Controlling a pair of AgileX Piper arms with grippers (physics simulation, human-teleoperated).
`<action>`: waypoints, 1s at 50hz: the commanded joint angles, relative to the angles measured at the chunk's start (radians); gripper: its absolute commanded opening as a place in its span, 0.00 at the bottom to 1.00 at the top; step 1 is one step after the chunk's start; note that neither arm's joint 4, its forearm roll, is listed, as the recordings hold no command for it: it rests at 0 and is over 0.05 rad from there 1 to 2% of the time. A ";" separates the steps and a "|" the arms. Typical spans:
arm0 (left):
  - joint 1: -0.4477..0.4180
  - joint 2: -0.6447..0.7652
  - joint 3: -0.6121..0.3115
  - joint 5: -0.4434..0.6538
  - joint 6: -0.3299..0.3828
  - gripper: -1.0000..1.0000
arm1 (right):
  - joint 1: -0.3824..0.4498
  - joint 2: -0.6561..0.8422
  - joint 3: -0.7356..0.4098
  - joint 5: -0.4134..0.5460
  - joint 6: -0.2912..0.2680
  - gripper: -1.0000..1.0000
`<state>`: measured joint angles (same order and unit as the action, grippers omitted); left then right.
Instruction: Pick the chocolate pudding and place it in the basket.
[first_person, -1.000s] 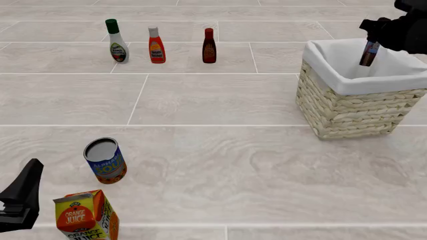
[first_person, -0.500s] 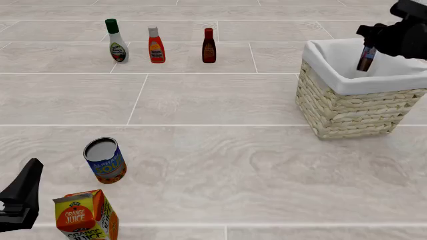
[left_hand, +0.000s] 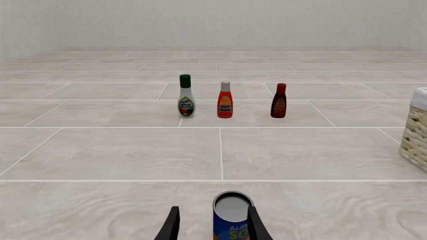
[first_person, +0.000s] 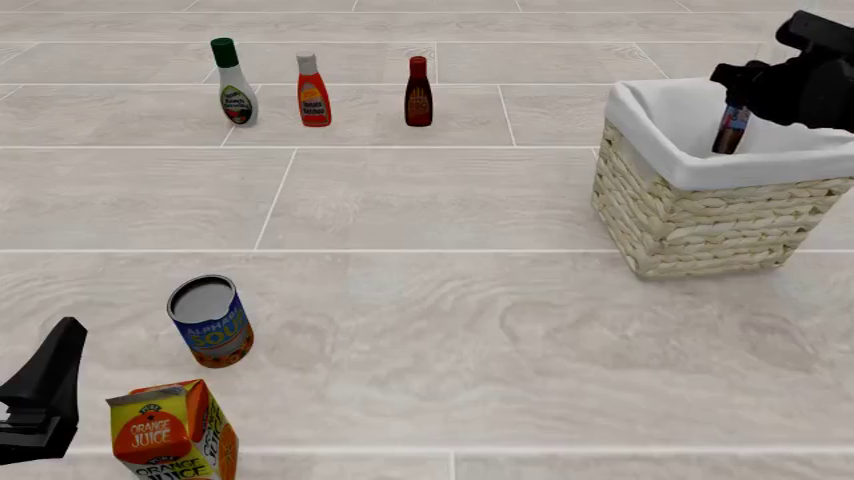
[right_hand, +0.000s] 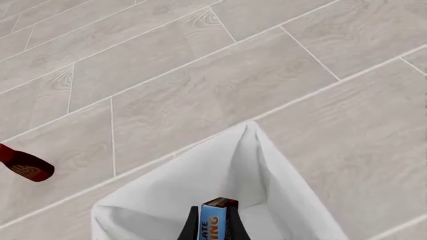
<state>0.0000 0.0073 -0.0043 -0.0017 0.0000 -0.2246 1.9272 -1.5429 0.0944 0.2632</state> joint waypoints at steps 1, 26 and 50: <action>0.000 0.000 0.000 0.000 0.000 1.00 | -0.003 -0.001 0.010 -0.003 0.007 0.00; 0.000 0.000 0.000 0.000 0.000 1.00 | -0.002 -0.017 0.013 -0.019 0.002 1.00; 0.000 0.000 0.000 0.000 0.000 1.00 | 0.001 -0.019 0.004 -0.016 0.006 1.00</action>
<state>0.0000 0.0073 -0.0043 -0.0017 0.0000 -0.2247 1.9117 -1.5347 0.0766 0.2681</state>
